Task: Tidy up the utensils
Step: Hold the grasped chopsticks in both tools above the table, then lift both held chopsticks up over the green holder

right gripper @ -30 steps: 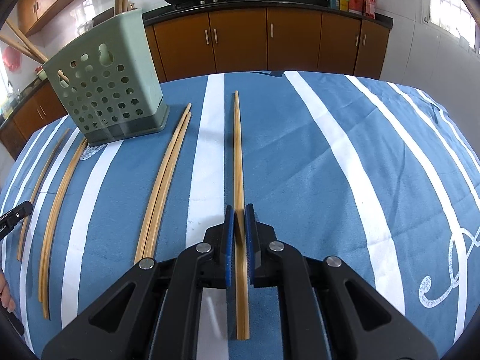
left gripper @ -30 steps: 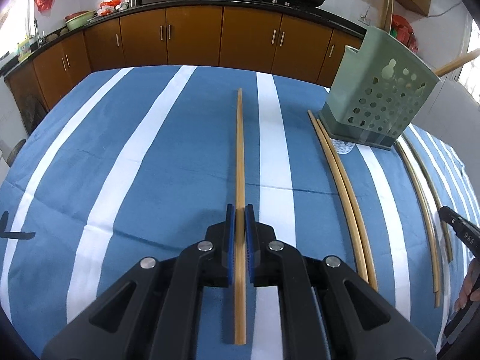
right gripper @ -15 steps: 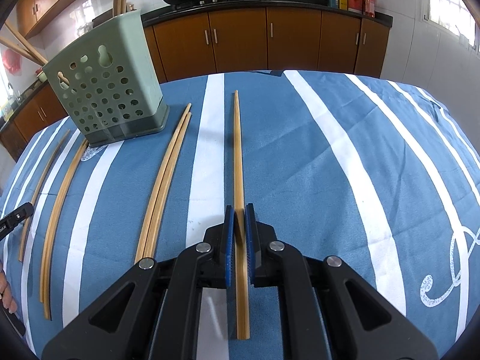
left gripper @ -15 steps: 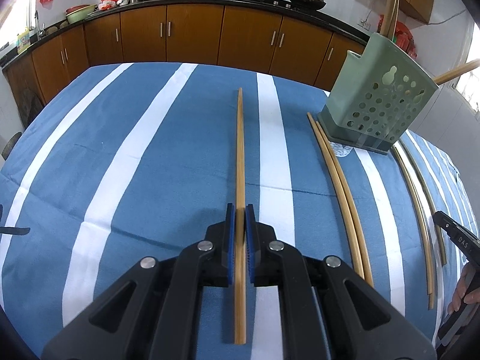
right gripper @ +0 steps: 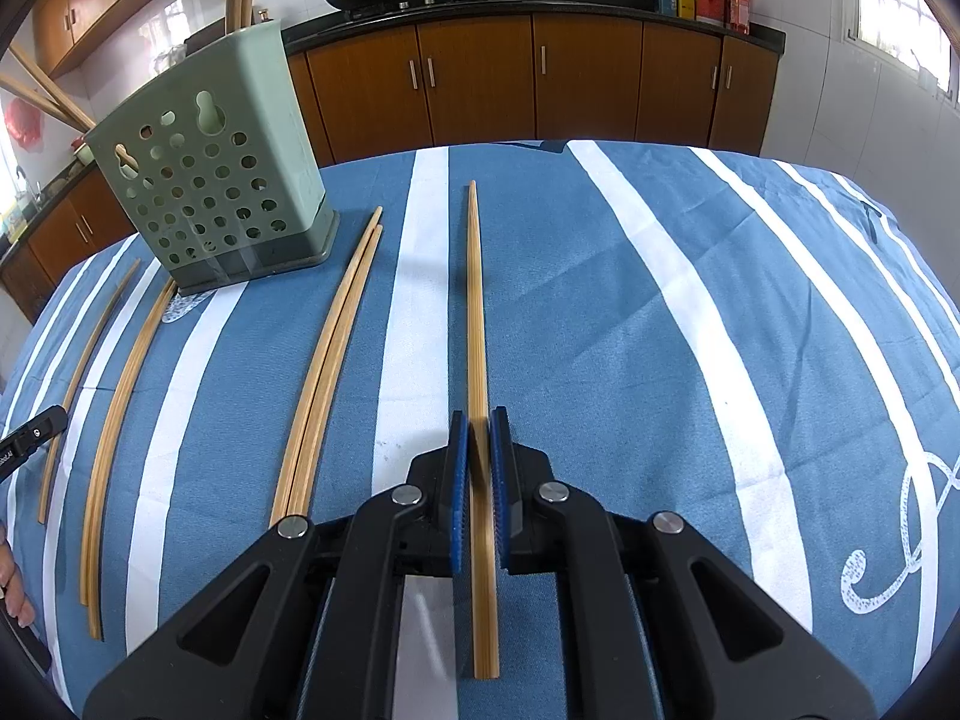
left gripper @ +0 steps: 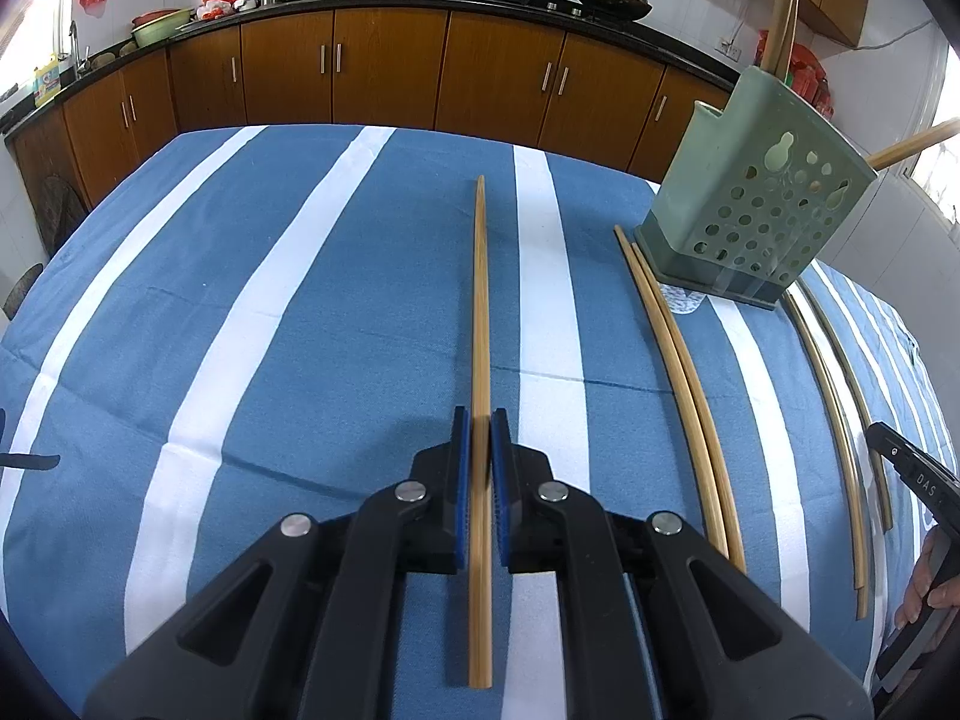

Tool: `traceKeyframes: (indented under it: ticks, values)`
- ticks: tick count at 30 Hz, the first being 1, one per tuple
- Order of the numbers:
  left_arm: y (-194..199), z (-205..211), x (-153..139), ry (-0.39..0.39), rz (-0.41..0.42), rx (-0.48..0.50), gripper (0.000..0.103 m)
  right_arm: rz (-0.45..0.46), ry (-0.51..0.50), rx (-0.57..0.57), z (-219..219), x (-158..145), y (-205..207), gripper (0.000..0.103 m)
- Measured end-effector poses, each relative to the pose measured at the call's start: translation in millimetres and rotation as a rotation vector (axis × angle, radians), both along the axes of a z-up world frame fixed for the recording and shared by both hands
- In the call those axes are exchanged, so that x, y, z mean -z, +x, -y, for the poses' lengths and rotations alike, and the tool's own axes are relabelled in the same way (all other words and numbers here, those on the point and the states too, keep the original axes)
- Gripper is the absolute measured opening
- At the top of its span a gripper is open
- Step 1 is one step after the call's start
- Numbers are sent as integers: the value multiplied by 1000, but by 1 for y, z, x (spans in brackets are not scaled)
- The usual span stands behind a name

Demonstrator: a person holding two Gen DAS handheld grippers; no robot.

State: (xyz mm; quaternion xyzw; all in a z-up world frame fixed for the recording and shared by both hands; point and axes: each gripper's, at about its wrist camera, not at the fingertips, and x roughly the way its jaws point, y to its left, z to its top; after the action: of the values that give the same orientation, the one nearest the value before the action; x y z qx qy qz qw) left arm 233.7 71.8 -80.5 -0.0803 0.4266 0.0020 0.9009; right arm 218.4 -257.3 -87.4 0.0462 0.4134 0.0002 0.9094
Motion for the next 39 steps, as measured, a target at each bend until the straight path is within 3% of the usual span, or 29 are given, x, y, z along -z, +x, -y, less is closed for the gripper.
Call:
traceKeyframes:
  ticks: [26,39]
  values:
    - [0,1,1,-4,1,-1,10,0,-16,0,-2,0,0,9]
    - [-23,12,0,81,-6,59,9,0,-9,-24,-1,1,-22,8]
